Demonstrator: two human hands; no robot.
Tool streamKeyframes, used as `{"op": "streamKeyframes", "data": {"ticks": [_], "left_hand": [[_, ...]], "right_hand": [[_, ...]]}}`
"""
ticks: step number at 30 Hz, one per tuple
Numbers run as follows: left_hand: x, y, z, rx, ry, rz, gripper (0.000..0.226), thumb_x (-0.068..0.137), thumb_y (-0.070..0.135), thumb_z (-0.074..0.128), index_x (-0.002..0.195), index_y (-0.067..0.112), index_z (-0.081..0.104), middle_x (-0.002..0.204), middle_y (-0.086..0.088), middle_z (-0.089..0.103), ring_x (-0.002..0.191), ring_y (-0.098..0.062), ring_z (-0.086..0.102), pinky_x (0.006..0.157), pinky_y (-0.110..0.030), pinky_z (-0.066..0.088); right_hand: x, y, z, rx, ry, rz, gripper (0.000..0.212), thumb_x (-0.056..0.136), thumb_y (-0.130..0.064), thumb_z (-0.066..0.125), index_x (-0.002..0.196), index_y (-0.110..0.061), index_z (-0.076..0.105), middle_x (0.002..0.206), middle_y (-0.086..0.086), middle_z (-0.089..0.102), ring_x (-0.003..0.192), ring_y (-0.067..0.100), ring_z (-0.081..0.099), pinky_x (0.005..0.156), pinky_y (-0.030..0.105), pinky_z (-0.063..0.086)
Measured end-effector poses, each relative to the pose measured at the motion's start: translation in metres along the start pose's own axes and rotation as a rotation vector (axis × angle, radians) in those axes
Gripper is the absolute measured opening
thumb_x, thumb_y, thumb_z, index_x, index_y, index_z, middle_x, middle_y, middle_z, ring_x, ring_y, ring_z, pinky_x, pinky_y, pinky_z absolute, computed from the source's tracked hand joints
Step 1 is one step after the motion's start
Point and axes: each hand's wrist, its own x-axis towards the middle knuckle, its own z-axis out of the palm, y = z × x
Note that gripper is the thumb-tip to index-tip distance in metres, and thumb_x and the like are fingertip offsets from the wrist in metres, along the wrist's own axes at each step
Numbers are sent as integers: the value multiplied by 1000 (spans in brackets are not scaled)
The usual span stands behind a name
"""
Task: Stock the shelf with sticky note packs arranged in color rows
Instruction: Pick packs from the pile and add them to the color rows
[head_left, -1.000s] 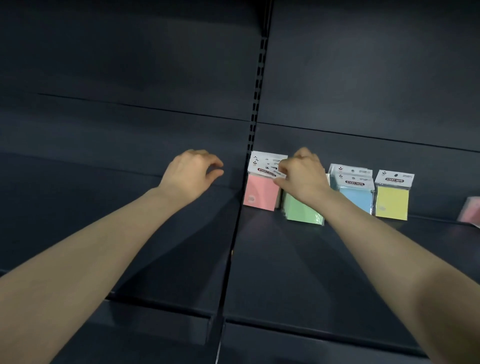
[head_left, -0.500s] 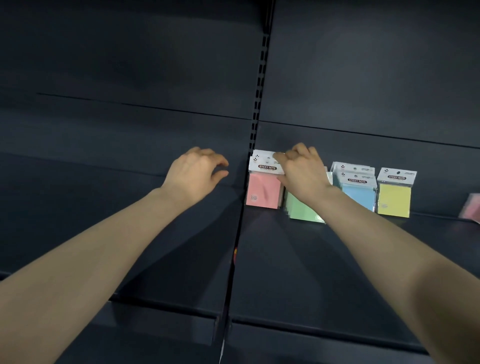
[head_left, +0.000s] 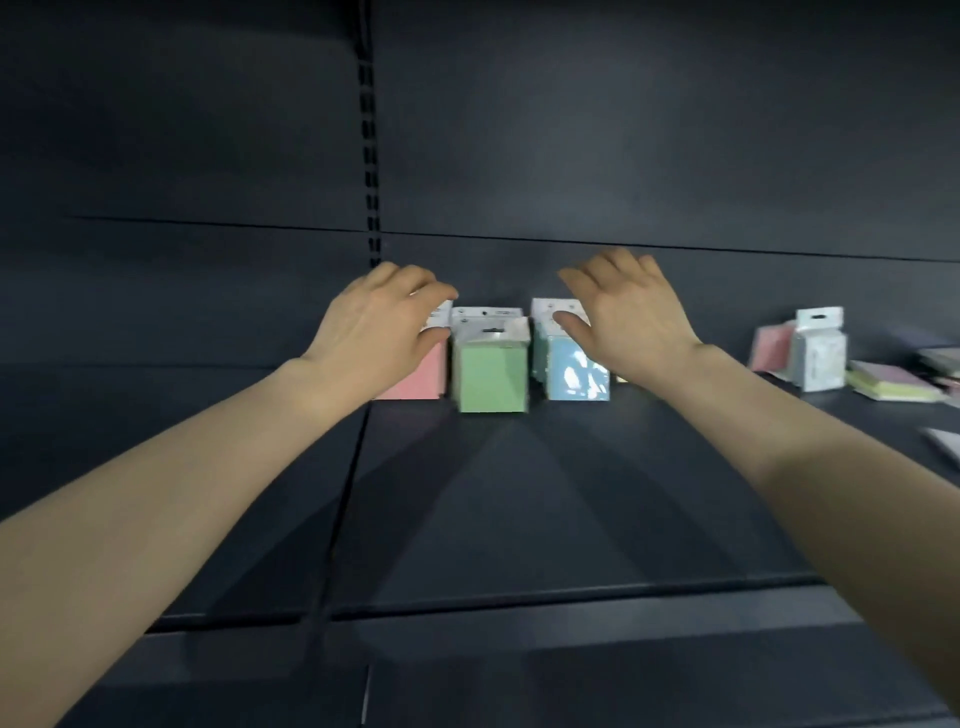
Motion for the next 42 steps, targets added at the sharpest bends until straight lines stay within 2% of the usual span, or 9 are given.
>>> {"op": "streamKeyframes", "data": {"ticks": [10, 14, 17, 22, 25, 30, 35, 39, 42], "left_hand": [[52, 157, 29, -69, -3, 147, 38, 87, 33, 66, 121, 17, 63, 117, -4, 63, 104, -32, 55, 86, -41, 47], [70, 232, 41, -147, -19, 163, 37, 88, 35, 63, 122, 20, 62, 118, -2, 63, 107, -30, 54, 88, -41, 47], [82, 288, 50, -204, -45, 173, 39, 90, 39, 59, 125, 23, 59, 123, 0, 60, 112, -27, 51, 91, -41, 46], [103, 374, 73, -252, -140, 212, 41, 93, 36, 57, 131, 22, 56, 128, 0, 55, 118, -25, 46, 94, -42, 46], [119, 411, 92, -258, -217, 213, 42, 94, 32, 55, 134, 21, 53, 132, 1, 51, 121, -24, 43, 95, -42, 46], [154, 441, 129, -168, -366, 227, 39, 96, 28, 54, 133, 15, 51, 138, -1, 45, 126, -24, 40, 94, -44, 47], [195, 447, 171, -85, -376, 218, 37, 97, 25, 52, 132, 13, 50, 142, -5, 40, 133, -25, 34, 95, -42, 46], [227, 446, 207, 4, -339, 239, 56, 95, 25, 55, 145, 11, 32, 157, -11, 18, 145, -29, 12, 113, -42, 26], [249, 447, 227, 77, -353, 224, 67, 91, 29, 61, 146, 11, 28, 155, -12, 20, 145, -31, 14, 115, -43, 19]], "right_hand": [[-131, 129, -26, -59, -10, 63, 46, 86, -41, 53, 115, -8, 65, 100, 11, 66, 95, 36, 59, 76, 42, 45], [-190, 183, -35, -92, -72, 89, 48, 88, -44, 46, 114, -8, 65, 105, 10, 67, 100, 36, 59, 80, 42, 45], [-233, 224, -42, -113, -116, 115, 44, 91, -42, 43, 110, -10, 65, 101, 9, 66, 95, 35, 57, 76, 41, 42], [-294, 289, -36, -69, -187, 155, 43, 89, -41, 45, 113, -12, 65, 104, 9, 67, 102, 36, 57, 85, 44, 46], [-313, 315, -25, -17, -243, 195, 47, 88, -42, 43, 113, -10, 66, 104, 10, 69, 102, 37, 57, 84, 45, 47], [-331, 347, 8, 45, -325, 267, 39, 91, -39, 51, 119, -14, 63, 113, 8, 67, 108, 36, 54, 86, 45, 45], [-325, 375, 42, 64, -385, 317, 38, 93, -38, 51, 124, -17, 61, 121, 6, 64, 112, 34, 51, 91, 44, 42], [-309, 395, 64, 117, -408, 360, 42, 95, -37, 49, 132, -19, 56, 130, 6, 60, 119, 33, 49, 97, 43, 39], [-296, 412, 80, 120, -446, 343, 42, 97, -40, 45, 133, -21, 54, 128, 5, 61, 115, 32, 51, 96, 44, 42]]}}
